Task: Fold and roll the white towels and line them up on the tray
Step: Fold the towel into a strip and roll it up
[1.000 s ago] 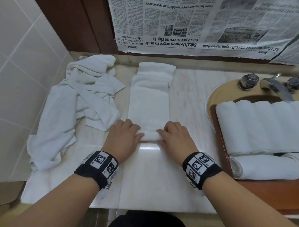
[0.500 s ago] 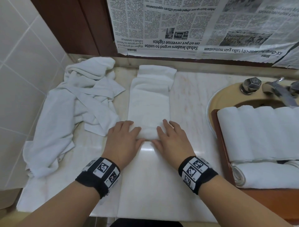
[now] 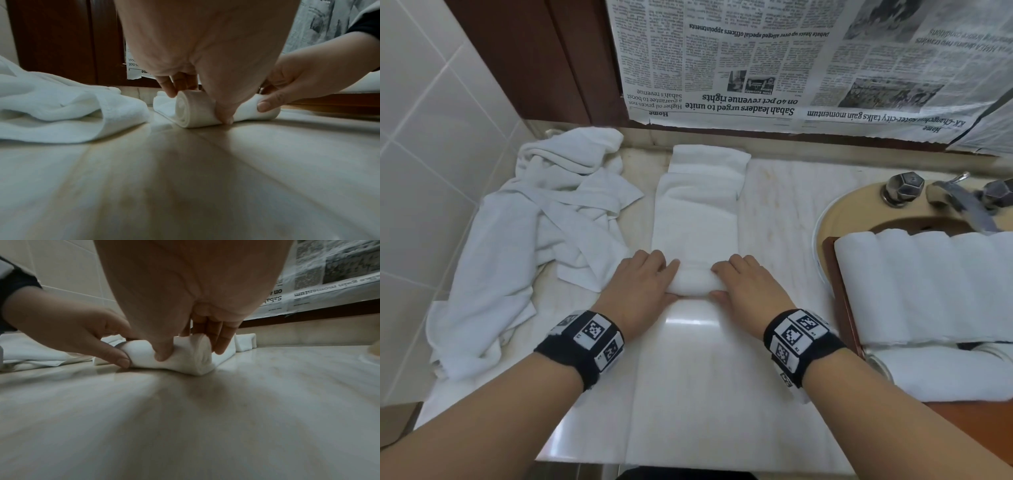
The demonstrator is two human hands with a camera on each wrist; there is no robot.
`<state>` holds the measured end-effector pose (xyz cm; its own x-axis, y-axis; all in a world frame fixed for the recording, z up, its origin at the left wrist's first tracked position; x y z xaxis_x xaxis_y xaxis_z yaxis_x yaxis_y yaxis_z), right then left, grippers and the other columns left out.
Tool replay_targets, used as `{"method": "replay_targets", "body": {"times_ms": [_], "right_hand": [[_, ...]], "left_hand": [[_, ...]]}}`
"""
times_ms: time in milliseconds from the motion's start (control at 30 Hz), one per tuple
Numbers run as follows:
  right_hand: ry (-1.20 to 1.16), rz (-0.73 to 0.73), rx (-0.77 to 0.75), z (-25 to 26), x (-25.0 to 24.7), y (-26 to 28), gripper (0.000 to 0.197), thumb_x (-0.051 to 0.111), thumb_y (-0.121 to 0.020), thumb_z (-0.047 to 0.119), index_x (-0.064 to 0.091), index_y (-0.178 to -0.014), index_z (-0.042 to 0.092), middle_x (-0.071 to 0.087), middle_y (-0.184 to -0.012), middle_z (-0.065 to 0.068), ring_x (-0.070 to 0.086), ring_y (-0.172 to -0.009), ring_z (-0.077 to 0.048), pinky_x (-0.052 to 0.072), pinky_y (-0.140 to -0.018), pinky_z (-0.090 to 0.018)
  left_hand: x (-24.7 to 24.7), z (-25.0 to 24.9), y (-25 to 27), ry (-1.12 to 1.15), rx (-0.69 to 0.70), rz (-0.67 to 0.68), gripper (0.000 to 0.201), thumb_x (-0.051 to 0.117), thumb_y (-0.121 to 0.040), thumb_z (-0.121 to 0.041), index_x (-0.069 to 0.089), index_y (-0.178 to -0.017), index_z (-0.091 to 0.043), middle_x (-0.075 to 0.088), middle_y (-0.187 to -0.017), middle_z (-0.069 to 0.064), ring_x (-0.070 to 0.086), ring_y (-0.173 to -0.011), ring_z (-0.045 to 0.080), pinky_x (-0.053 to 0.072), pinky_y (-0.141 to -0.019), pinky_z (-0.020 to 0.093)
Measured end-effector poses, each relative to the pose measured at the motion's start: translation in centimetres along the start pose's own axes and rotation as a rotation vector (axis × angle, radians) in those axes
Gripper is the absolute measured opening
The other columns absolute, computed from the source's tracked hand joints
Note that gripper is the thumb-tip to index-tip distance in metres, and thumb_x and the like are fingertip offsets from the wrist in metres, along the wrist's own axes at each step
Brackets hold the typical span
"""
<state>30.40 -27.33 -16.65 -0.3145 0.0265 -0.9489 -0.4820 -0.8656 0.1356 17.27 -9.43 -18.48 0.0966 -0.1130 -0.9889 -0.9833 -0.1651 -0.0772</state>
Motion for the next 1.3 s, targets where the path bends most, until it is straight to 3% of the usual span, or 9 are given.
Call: {"method": "replay_targets", "body": {"times_ms": [133, 267, 467, 533, 633, 733, 900, 1100, 1300], "right_hand": [[-0.152, 0.085, 0.012, -0.4, -0.4, 2.2, 0.034, 0.054, -0.101, 0.040, 0.051, -0.131, 0.022, 0.054, -0.122, 0.003, 0.045, -0.112, -0.019, 0.038, -0.092, -0.029], [-0.250, 0.133, 0.042, -0.2, 0.3, 4.9, 0.033, 0.057, -0.099, 0.043, 0.054, -0.126, 0.026, 0.054, -0.114, 0.003, 0.051, -0.103, -0.019, 0.039, -0.087, -0.030], [-0.485, 0.164, 0.252, 0.6, 1.6, 9.7, 0.031, 0.061, -0.095, 0.051, 0.061, -0.123, 0.037, 0.043, -0.109, 0.010, 0.054, -0.090, -0.001, 0.039, -0.082, -0.009], [-0.557, 0.158, 0.312, 1.1, 1.9, 10.9, 0.031, 0.062, -0.094, 0.052, 0.060, -0.123, 0.041, 0.044, -0.110, 0.011, 0.054, -0.095, 0.000, 0.043, -0.091, -0.016], [-0.632, 0.030, 0.361, 1.9, 2.0, 11.8, 0.031, 0.067, -0.092, 0.049, 0.052, -0.118, 0.044, 0.045, -0.110, 0.011, 0.054, -0.096, 0.003, 0.042, -0.084, -0.014], [-0.550, -0.127, 0.365, 2.8, 2.1, 12.0, 0.019, 0.067, -0.094, 0.046, 0.064, -0.110, 0.036, 0.044, -0.118, 0.012, 0.056, -0.087, 0.002, 0.048, -0.087, -0.020], [-0.353, -0.130, 0.236, 2.6, 3.2, 12.3, 0.041, 0.071, -0.091, 0.043, 0.070, -0.126, 0.020, 0.043, -0.146, 0.001, 0.056, -0.120, -0.016, 0.051, -0.100, -0.033], [-0.261, -0.125, 0.159, 1.2, 2.4, 11.1, 0.037, 0.067, -0.094, 0.039, 0.069, -0.126, 0.020, 0.050, -0.121, 0.001, 0.049, -0.110, -0.020, 0.050, -0.091, -0.033], [-0.490, -0.059, 0.283, -0.1, 2.1, 9.7, 0.035, 0.056, -0.101, 0.040, 0.061, -0.133, 0.027, 0.050, -0.111, 0.008, 0.054, -0.104, -0.014, 0.041, -0.095, -0.025]], "left_hand": [[-0.3, -0.8, 2.3, 0.134, 0.000, -0.005, 0.046, 0.051, -0.093, -0.051, 0.064, -0.116, -0.013, 0.065, -0.101, 0.003, 0.059, -0.087, 0.028, 0.052, -0.073, 0.040], [-0.4, -2.0, 5.7, 0.235, -0.024, 0.053, 0.046, 0.050, -0.096, -0.053, 0.062, -0.119, -0.016, 0.067, -0.107, -0.001, 0.058, -0.097, 0.025, 0.052, -0.080, 0.041], [-0.7, -3.4, 10.1, 0.422, -0.123, 0.172, 0.046, 0.047, -0.100, -0.059, 0.061, -0.130, -0.028, 0.065, -0.116, -0.013, 0.050, -0.104, 0.012, 0.046, -0.095, 0.030], [-0.7, -3.8, 11.0, 0.475, -0.166, 0.196, 0.048, 0.042, -0.099, -0.064, 0.062, -0.131, -0.034, 0.063, -0.116, -0.017, 0.050, -0.101, 0.009, 0.046, -0.095, 0.031], [-0.6, -4.2, 11.6, 0.532, -0.266, 0.167, 0.045, 0.047, -0.099, -0.059, 0.065, -0.131, -0.034, 0.055, -0.114, -0.019, 0.052, -0.103, 0.007, 0.046, -0.097, 0.030], [-0.3, -4.9, 11.2, 0.550, -0.386, 0.097, 0.042, 0.054, -0.099, -0.051, 0.068, -0.130, -0.027, 0.047, -0.113, -0.015, 0.054, -0.107, 0.012, 0.047, -0.101, 0.031], [-0.7, -5.7, 10.2, 0.567, -0.568, -0.020, 0.033, 0.066, -0.094, -0.045, 0.062, -0.122, -0.028, 0.045, -0.117, -0.007, 0.056, -0.109, 0.017, 0.047, -0.101, 0.032], [-1.3, -5.8, 9.0, 0.476, -0.479, -0.099, 0.017, 0.066, -0.096, -0.042, 0.070, -0.098, -0.026, 0.053, -0.104, -0.007, 0.062, -0.092, 0.019, 0.050, -0.080, 0.031], [-0.8, -4.2, 8.4, 0.458, -0.309, 0.025, 0.052, 0.070, -0.089, -0.056, 0.066, -0.132, -0.028, 0.054, -0.123, -0.011, 0.048, -0.112, 0.011, 0.039, -0.102, 0.023]]}}
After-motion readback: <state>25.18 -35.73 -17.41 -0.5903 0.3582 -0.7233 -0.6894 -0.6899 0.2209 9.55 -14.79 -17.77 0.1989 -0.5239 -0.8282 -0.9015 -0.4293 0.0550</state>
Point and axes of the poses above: each hand's wrist, its own y-axis away from the middle knuckle, its own x-axis out of the palm, z = x × y, the point moved 2 cm from there along -y, towards the middle knuckle
